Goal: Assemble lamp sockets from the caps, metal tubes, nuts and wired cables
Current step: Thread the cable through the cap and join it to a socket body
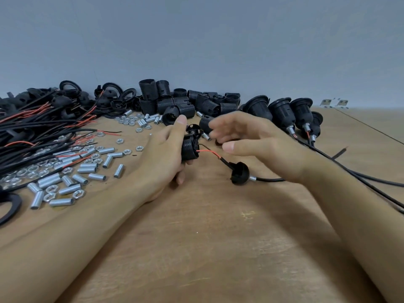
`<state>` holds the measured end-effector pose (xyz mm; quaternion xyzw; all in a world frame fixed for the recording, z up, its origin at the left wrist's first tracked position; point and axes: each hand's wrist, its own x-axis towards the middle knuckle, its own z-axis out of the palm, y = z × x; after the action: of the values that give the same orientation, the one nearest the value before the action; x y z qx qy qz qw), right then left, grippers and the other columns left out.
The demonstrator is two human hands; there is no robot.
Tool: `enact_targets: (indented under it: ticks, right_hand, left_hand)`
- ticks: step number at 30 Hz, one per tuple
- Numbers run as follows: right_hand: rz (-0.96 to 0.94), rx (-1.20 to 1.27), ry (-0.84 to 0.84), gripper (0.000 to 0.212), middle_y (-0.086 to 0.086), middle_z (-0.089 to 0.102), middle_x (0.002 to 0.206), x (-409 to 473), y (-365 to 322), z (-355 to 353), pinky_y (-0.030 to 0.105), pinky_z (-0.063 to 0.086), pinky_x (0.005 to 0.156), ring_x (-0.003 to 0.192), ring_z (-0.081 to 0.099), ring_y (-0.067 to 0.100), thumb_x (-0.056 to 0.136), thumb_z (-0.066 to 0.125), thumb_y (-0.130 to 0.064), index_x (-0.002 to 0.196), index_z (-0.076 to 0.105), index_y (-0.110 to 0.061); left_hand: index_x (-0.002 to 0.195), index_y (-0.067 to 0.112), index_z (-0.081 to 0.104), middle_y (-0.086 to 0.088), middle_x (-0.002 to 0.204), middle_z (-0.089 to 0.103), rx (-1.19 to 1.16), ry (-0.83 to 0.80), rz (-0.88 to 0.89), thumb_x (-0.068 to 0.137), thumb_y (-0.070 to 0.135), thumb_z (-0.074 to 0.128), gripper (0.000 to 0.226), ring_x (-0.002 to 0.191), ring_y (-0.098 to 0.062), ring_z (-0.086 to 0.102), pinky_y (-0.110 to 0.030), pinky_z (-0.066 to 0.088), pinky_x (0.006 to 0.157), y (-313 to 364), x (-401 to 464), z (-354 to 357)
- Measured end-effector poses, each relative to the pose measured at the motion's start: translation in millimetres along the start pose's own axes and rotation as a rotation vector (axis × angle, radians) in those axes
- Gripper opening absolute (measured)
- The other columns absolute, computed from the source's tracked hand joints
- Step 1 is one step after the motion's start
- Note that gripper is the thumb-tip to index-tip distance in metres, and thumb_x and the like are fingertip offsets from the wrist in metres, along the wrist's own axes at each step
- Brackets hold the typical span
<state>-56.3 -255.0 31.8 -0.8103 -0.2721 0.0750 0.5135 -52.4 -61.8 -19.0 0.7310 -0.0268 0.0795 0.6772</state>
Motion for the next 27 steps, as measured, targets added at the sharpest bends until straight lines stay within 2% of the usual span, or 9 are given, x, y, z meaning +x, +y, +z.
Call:
enact_targets:
  ticks: [3, 6, 8, 11, 14, 18, 22, 24, 27]
  right_hand:
    - [0.16, -0.152, -0.173, 0.038, 0.003, 0.06, 0.12, -5.7, 2.6, -18.5, 0.014, 0.048, 0.085, 0.103, 0.06, 0.009, 0.085, 0.073, -0.01, 0.119, 0.061, -0.021]
    - [0.265, -0.294, -0.295, 0.05, -0.005, 0.055, 0.109, -7.7, 6.9, -22.3, 0.01, 0.043, 0.07, 0.072, 0.051, -0.007, 0.08, 0.077, -0.006, 0.122, 0.059, -0.025]
    - [0.258, -0.312, -0.303, 0.05, -0.008, 0.055, 0.104, -7.2, 7.3, -20.5, 0.009, 0.042, 0.062, 0.059, 0.048, -0.008, 0.079, 0.076, 0.002, 0.12, 0.059, -0.022]
    - [0.211, -0.239, -0.246, 0.044, -0.004, 0.061, 0.108, -6.7, 5.6, -18.8, 0.015, 0.046, 0.066, 0.067, 0.055, 0.003, 0.08, 0.074, 0.003, 0.116, 0.062, -0.02]
    - [0.153, -0.123, -0.183, 0.04, 0.005, 0.064, 0.118, -6.1, 4.5, -17.0, 0.022, 0.055, 0.081, 0.095, 0.069, 0.02, 0.085, 0.069, 0.003, 0.119, 0.061, -0.017]
    - [0.174, 0.069, -0.171, 0.041, 0.014, 0.065, 0.113, -4.1, 3.6, -6.3, 0.035, 0.056, 0.074, 0.079, 0.069, 0.029, 0.088, 0.064, 0.005, 0.125, 0.055, -0.01]
    - [0.143, 0.122, -0.134, 0.036, 0.015, 0.069, 0.095, -0.9, 5.6, 2.3, 0.043, 0.055, 0.082, 0.075, 0.067, 0.026, 0.091, 0.062, -0.003, 0.126, 0.054, -0.009]
    - [0.131, 0.161, -0.128, 0.035, 0.008, 0.069, 0.086, 0.2, 6.5, 4.6, 0.042, 0.056, 0.078, 0.074, 0.067, 0.025, 0.092, 0.061, -0.002, 0.126, 0.054, -0.008]
    - [0.149, 0.244, -0.119, 0.032, 0.01, 0.07, 0.087, 1.8, 9.0, 7.1, 0.034, 0.055, 0.067, 0.07, 0.067, 0.024, 0.093, 0.058, -0.002, 0.125, 0.054, -0.007]
  left_hand:
    - [0.068, 0.02, 0.051, -0.005, 0.054, 0.057, 0.0, 0.007, 0.012, 0.1, 0.058, 0.039, 0.051, 0.031, -0.016, 0.035, -0.026, 0.035, 0.041, -0.4, 0.1, -0.1]
    - [0.061, 0.027, 0.051, -0.003, 0.054, 0.058, 0.026, -0.001, 0.012, 0.101, 0.059, 0.037, 0.053, 0.029, -0.018, 0.036, -0.026, 0.034, 0.039, 0.0, -0.1, -0.3]
    - [0.058, 0.03, 0.052, -0.003, 0.054, 0.058, 0.042, -0.007, 0.016, 0.101, 0.059, 0.037, 0.054, 0.03, -0.018, 0.037, -0.025, 0.034, 0.038, 0.3, 0.1, -0.3]
    - [0.064, 0.024, 0.05, -0.004, 0.054, 0.059, 0.042, 0.003, 0.035, 0.101, 0.058, 0.037, 0.051, 0.03, -0.018, 0.037, -0.024, 0.034, 0.037, -0.4, -0.4, 0.0]
    - [0.078, 0.013, 0.054, -0.002, 0.053, 0.059, 0.094, -0.02, 0.089, 0.098, 0.061, 0.037, 0.055, 0.031, -0.019, 0.039, -0.027, 0.036, 0.037, -1.6, -2.0, 0.9]
    - [0.09, 0.003, 0.052, -0.021, 0.058, 0.053, 0.172, -0.046, 0.166, 0.095, 0.063, 0.036, 0.062, 0.033, -0.021, 0.041, -0.031, 0.038, 0.037, 0.1, -5.6, 1.5]
    - [0.083, 0.008, 0.048, 0.007, 0.055, 0.042, 0.28, -0.029, 0.257, 0.102, 0.052, 0.039, 0.049, 0.039, -0.011, 0.041, -0.036, 0.038, 0.044, 1.8, -10.3, 2.6]
    - [0.082, 0.011, 0.049, 0.012, 0.054, 0.043, 0.329, -0.023, 0.297, 0.103, 0.049, 0.038, 0.045, 0.041, -0.005, 0.04, -0.034, 0.036, 0.049, 2.0, -11.9, 3.3]
    - [0.083, 0.011, 0.048, 0.014, 0.049, 0.04, 0.343, -0.022, 0.309, 0.104, 0.049, 0.037, 0.045, 0.041, -0.005, 0.039, -0.034, 0.035, 0.049, 2.0, -12.4, 2.7]
